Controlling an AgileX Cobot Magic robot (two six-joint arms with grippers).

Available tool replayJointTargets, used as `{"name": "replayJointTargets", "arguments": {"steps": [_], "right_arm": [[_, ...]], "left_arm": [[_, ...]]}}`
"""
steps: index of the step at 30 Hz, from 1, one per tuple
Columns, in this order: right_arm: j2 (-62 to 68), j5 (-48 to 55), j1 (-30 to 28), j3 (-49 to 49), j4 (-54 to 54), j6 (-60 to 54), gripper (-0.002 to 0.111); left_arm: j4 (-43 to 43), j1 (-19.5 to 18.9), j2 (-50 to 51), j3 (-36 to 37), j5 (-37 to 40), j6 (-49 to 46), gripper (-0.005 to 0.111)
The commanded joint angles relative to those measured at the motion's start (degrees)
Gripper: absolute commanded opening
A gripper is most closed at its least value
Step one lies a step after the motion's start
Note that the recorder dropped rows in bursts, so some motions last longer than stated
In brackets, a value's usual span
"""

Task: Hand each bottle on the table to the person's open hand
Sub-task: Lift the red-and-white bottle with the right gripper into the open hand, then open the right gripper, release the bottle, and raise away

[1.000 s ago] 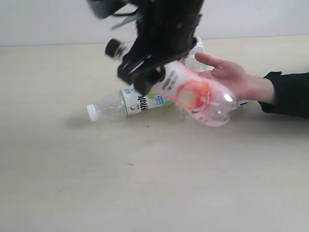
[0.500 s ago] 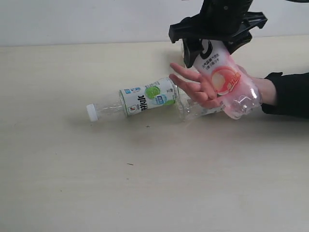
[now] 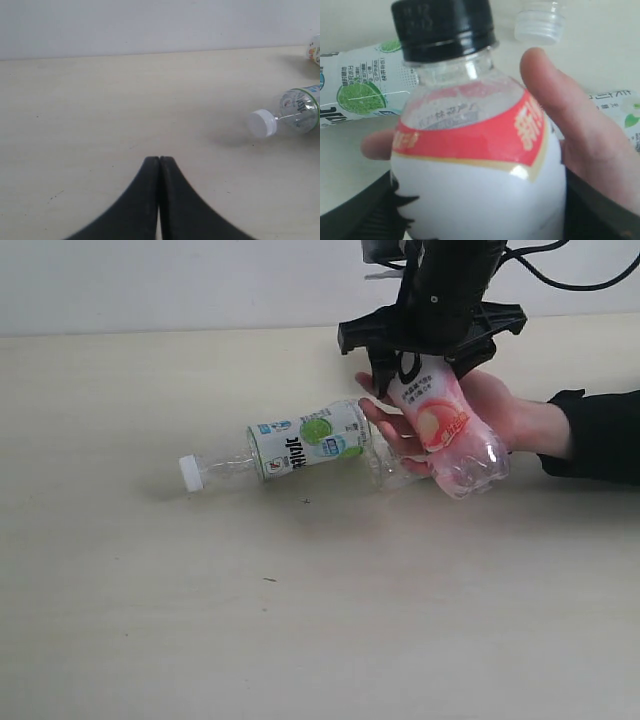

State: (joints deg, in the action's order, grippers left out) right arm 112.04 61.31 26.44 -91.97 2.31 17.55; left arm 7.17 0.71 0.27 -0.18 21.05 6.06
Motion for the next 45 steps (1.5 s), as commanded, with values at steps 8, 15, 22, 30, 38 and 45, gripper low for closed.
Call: {"name": "replayJointTargets", "arguments": {"steps": [8, 15, 22, 30, 38, 45], "right_arm": [[0.00, -1.98, -0.36, -0.45, 1.44, -3.46, 0.071], [0.00, -2.36, -0.36, -0.45, 1.31, -4.49, 0.094], [-0.90, -4.65, -0.36, -0.45, 2.81, -4.79, 0.096], [-7.13, -5.63, -0.36, -0.45, 2.81, -7.16, 0.096], [-14.11, -11.15, -0.36, -0.26, 1.95, -10.44, 0.078], [-20.15, -14.29, -0.36, 0.65, -5.38, -17.08, 0.021]], "left_arm": [[0.05, -0.11, -0.27, 0.18, -0.33, 0.23, 0.003], [0.05, -0.11, -0.27, 0.18, -0.33, 0.13, 0.003], [0.05, -0.11, -0.27, 0.18, -0.33, 0.13, 0.003], [0.05, -0.11, -0.27, 0.18, -0.33, 0.13, 0.003], [0.05, -0.11, -0.27, 0.18, -0.33, 0.13, 0.003], [0.05, -0.11, -0.27, 0.18, -0.33, 0.13, 0.003]]}}
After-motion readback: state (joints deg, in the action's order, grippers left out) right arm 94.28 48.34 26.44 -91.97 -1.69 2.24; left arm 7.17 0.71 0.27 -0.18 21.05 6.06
